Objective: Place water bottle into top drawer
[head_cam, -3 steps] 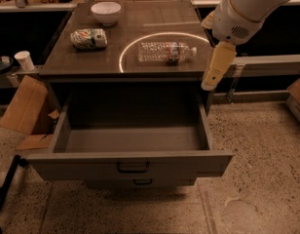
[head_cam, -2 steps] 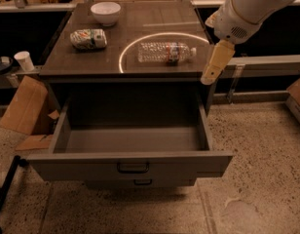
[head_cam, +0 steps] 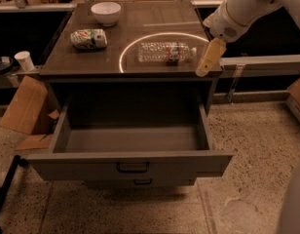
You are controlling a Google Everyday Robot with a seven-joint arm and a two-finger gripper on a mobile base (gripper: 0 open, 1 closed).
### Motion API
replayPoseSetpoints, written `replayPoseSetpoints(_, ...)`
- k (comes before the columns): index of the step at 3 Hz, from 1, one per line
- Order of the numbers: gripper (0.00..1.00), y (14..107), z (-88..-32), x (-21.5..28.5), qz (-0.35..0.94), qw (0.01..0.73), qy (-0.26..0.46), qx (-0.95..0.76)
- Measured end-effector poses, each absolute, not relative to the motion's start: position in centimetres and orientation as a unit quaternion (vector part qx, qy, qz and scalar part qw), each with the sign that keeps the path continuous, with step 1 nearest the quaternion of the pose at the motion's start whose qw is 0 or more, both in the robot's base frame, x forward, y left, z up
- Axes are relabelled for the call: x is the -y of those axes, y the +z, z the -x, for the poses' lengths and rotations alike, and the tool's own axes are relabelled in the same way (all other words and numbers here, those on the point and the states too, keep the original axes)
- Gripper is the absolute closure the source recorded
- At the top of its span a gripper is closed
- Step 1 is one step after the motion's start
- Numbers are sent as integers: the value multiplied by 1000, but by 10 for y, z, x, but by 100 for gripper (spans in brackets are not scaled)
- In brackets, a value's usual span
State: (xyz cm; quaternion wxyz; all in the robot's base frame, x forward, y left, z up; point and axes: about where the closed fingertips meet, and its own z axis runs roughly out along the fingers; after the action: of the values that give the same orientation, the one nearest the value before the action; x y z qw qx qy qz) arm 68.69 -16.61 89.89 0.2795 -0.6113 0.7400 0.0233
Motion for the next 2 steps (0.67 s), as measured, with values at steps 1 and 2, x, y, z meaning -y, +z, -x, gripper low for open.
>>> replayPoseSetpoints(1,0,890,-714,157,612,294,33,-733)
replayPoseSetpoints(2,0,880,-738,144,618,301,43,-725)
